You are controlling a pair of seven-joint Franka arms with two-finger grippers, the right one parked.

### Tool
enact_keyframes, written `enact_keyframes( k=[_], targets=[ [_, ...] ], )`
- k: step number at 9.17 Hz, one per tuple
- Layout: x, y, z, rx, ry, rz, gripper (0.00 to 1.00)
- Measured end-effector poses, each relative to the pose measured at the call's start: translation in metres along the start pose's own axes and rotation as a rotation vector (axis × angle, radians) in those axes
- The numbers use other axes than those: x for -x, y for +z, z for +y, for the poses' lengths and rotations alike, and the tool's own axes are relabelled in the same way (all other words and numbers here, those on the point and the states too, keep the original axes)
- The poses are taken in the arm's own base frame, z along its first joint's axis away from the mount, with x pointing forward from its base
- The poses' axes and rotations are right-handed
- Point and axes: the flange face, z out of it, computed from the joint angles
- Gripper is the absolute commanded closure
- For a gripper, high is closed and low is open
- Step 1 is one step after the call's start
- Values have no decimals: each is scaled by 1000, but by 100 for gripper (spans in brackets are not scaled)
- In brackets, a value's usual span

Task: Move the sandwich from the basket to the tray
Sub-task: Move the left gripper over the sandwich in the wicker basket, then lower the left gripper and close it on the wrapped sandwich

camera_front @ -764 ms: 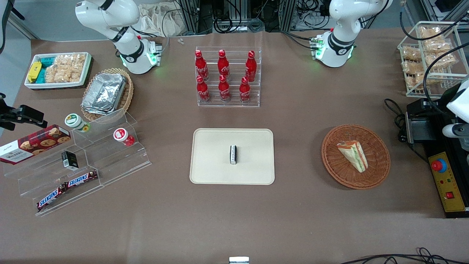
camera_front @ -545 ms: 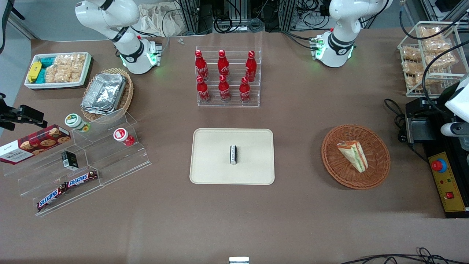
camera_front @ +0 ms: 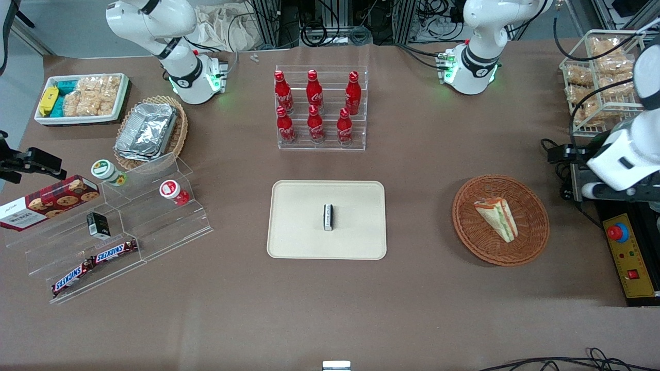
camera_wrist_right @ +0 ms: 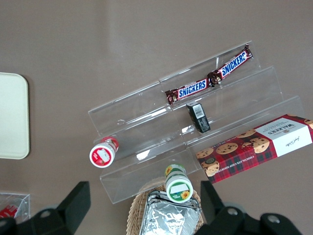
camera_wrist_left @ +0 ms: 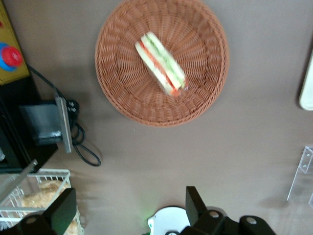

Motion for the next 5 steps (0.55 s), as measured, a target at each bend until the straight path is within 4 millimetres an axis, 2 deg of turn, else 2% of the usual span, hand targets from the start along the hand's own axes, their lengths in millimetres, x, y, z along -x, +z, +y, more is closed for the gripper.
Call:
enact_keyframes(
  k=[2, 5],
  targets=[
    [-23, 54, 14, 10, -158, 75, 1],
    [-44, 143, 28, 51, -346, 110, 1]
  ],
)
